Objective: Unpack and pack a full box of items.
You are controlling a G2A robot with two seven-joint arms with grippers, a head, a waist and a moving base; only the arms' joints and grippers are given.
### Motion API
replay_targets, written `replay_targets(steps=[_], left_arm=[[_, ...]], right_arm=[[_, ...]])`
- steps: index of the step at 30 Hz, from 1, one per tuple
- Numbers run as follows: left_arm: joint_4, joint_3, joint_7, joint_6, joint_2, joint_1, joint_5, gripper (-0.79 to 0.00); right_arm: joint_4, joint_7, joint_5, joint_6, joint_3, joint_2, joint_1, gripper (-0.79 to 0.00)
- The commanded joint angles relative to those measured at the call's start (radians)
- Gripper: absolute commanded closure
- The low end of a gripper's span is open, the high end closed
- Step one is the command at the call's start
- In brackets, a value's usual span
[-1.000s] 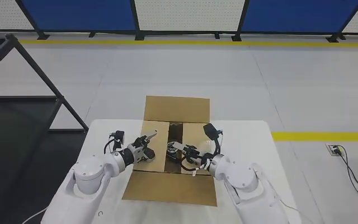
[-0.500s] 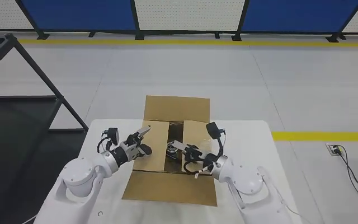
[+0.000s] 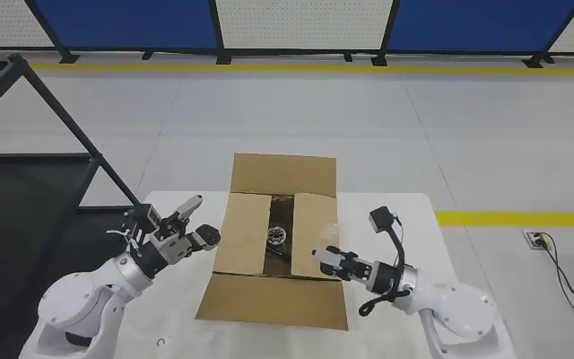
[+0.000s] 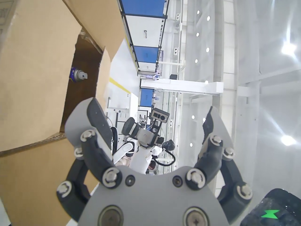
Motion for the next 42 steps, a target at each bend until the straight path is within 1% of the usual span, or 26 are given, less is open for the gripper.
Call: replay_targets(steps=[1, 7, 9, 23, 25, 28, 30, 33, 37, 42], left_arm=[[-0.009, -0.047, 0.005, -0.013, 0.004, 0.028, -0.013, -0.785], [-0.012, -0.145, -0.01, -0.024, 0.015, 0.067, -0.033, -0.785], [-0.018, -0.166, -0.037, 0.0, 0.021, 0.08, -0.014, -0.785], [-0.019, -0.17, -0.044, 0.008, 0.023, 0.082, -0.007, -0.785], [-0.023, -0.166, -0.021, 0.003, 0.022, 0.092, -0.015, -0.785], [-0.02, -0.154, 0.026, -0.005, 0.02, 0.095, -0.017, -0.785], [-0.01, -0.142, 0.059, -0.005, 0.018, 0.082, -0.037, -0.785], [0.021, -0.124, 0.111, 0.012, 0.014, 0.041, -0.085, -0.785], [0.065, -0.093, 0.17, 0.028, 0.01, -0.022, -0.104, -0.785], [0.116, -0.049, 0.254, 0.042, 0.006, -0.087, -0.1, -0.785]], right_arm=[[-0.022, 0.027, 0.017, -0.022, 0.043, 0.009, -0.04, -0.785], [-0.076, 0.113, 0.023, -0.093, 0.136, 0.036, -0.15, -0.785], [-0.085, 0.127, 0.028, -0.1, 0.157, 0.042, -0.168, -0.785], [-0.085, 0.127, 0.028, -0.1, 0.157, 0.042, -0.168, -0.785], [-0.09, 0.116, 0.015, -0.102, 0.144, 0.044, -0.178, -0.785], [-0.08, 0.134, -0.008, -0.104, 0.136, 0.052, -0.185, -0.785], [-0.074, 0.152, -0.018, -0.111, 0.142, 0.059, -0.198, -0.785], [-0.071, 0.178, -0.029, -0.125, 0.161, 0.069, -0.228, -0.785], [-0.062, 0.199, 0.008, -0.163, 0.189, 0.081, -0.281, -0.785], [-0.048, 0.26, 0.07, -0.213, 0.185, 0.094, -0.315, -0.785]])
